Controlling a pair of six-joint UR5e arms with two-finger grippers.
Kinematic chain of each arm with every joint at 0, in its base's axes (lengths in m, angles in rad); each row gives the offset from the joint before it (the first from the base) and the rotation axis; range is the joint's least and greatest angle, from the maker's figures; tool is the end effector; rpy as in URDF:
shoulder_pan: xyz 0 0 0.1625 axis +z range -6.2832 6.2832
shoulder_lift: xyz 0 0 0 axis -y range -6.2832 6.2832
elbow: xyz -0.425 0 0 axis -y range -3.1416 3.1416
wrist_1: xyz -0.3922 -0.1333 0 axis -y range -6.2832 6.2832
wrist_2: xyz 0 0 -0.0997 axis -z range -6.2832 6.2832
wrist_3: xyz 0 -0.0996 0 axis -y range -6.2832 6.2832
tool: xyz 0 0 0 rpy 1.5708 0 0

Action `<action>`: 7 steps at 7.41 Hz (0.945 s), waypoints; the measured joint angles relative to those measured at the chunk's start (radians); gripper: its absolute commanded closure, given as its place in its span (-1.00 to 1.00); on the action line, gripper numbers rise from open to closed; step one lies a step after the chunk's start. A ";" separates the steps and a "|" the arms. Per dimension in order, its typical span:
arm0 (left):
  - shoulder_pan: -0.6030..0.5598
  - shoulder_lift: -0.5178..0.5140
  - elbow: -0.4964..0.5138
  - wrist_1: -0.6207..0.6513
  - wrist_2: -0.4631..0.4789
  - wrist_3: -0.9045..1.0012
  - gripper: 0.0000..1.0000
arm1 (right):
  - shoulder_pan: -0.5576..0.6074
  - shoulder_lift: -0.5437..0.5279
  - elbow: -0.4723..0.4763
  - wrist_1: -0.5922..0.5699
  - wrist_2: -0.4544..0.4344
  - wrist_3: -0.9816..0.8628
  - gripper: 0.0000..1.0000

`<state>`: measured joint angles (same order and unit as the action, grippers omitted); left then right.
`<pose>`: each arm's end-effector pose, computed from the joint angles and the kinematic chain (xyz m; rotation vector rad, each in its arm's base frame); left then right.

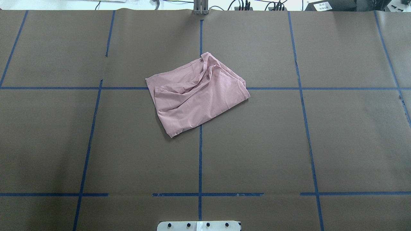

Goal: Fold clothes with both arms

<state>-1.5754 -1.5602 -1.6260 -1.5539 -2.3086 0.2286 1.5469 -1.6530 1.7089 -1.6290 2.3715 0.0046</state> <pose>-0.0686 -0.4887 0.6409 0.1123 0.7313 0.2239 0.0509 -0.4576 0.6337 -0.0136 -0.8006 -0.0173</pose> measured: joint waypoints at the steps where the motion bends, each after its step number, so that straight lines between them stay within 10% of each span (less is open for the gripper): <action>1: 0.000 0.000 -0.001 0.000 0.000 -0.029 -1.00 | 0.000 0.000 0.000 0.000 0.000 0.000 -1.00; 7: 0.000 -0.001 0.001 -0.010 -0.002 -0.077 -1.00 | 0.001 -0.001 0.000 0.000 0.000 0.000 -1.00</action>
